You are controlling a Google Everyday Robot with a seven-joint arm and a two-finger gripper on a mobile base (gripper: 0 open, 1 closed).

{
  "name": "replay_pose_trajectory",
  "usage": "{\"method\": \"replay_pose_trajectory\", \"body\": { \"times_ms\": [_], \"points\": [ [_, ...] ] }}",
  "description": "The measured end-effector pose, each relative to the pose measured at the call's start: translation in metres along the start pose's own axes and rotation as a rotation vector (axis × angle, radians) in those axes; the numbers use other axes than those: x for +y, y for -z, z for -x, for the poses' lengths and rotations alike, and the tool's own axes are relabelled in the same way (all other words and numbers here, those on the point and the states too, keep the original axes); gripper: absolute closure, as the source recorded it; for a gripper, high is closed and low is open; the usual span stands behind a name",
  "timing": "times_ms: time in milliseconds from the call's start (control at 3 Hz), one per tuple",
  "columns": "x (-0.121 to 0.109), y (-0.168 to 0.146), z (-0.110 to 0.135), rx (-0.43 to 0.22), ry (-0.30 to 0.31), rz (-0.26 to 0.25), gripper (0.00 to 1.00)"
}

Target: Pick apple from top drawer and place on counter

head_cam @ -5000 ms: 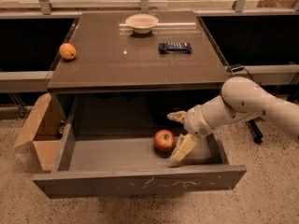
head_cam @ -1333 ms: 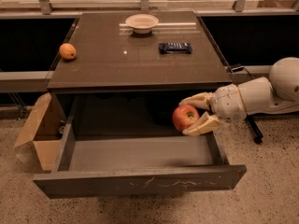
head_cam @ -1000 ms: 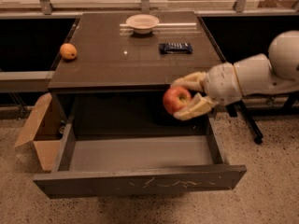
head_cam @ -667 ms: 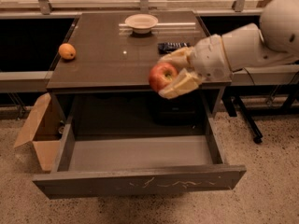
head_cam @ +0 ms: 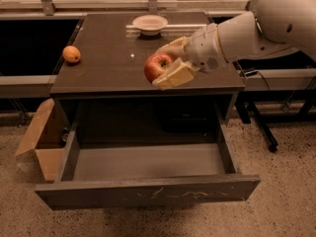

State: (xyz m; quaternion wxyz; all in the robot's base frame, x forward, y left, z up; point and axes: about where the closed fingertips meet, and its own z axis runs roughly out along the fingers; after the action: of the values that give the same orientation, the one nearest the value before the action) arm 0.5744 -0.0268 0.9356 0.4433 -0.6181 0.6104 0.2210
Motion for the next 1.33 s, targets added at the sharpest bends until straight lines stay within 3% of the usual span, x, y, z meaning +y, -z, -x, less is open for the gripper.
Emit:
{"method": "replay_pose_trajectory", "body": {
  "times_ms": [333, 667, 1000, 1333],
  "points": [
    [-0.022, -0.007, -0.001, 0.005, 0.005, -0.028, 1.00],
    [-0.065, -0.023, -0.008, 0.014, -0.027, -0.041, 1.00],
    [-0.120, -0.036, -0.020, -0.001, -0.134, -0.133, 1.00],
    [-0.144, -0.044, -0.033, -0.013, -0.200, -0.176, 1.00]
  ]
}}
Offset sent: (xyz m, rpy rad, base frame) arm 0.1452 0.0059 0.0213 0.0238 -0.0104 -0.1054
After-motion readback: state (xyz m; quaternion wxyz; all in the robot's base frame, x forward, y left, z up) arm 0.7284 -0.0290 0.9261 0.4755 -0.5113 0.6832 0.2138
